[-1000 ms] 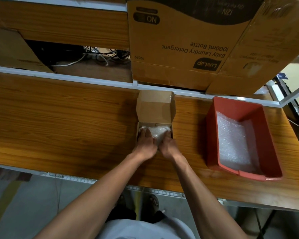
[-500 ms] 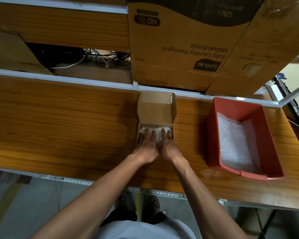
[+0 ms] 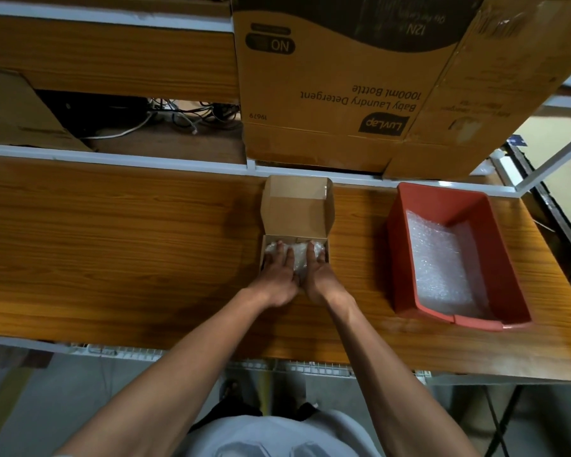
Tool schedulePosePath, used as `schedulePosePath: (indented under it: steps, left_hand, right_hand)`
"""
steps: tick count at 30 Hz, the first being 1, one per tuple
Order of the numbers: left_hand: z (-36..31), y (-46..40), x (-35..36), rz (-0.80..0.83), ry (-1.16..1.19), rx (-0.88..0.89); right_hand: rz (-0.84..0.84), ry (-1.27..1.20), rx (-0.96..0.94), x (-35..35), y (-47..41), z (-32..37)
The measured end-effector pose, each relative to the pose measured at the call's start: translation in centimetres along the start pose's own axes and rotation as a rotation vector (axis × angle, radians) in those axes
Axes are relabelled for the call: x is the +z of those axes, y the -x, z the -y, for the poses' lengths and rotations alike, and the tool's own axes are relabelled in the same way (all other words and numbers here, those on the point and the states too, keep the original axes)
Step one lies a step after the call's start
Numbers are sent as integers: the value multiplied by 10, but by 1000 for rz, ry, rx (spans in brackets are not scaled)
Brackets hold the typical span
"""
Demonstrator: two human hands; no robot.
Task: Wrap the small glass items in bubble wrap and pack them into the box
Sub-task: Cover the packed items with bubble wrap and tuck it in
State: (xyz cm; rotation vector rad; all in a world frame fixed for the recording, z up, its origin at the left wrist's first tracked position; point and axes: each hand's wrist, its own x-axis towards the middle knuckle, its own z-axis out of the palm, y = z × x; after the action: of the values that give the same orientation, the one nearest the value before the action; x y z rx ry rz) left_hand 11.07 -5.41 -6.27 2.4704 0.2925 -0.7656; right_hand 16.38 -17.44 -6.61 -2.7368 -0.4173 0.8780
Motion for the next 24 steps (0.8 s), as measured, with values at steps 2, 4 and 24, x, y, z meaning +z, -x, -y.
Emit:
schedulePosePath:
  steps: [2,4,24]
  left_hand:
    - [0,2,-1,-8,-7,11]
    - [0,3,0,-33,-39,35]
    - [-24,9,-48,-269,186,168]
  right_hand:
    - [-49,-12,-2,5,-1,-3]
    - [-129,-57,-30,11,-1,-6]
    - [-607,-479,70,-52,75,-28]
